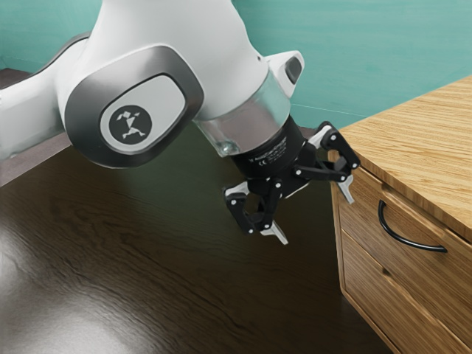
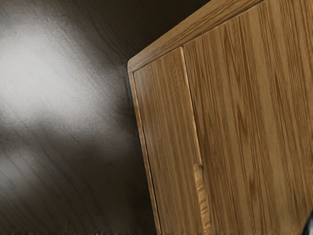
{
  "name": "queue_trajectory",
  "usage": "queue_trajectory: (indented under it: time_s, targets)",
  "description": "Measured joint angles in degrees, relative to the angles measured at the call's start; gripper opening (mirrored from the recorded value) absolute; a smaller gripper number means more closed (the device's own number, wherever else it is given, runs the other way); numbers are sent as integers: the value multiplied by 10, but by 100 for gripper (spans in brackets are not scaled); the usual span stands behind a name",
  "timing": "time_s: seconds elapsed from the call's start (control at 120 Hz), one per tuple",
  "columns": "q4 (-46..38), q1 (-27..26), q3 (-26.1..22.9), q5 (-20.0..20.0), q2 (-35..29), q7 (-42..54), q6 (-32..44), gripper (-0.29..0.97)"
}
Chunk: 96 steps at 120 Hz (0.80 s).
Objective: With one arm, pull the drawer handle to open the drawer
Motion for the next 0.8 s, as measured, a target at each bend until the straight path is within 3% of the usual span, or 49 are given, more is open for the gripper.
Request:
queue_trajectory:
  time_s: [0.8]
  targets:
    - [-26,5,-14,-17,36,-30,94,68]
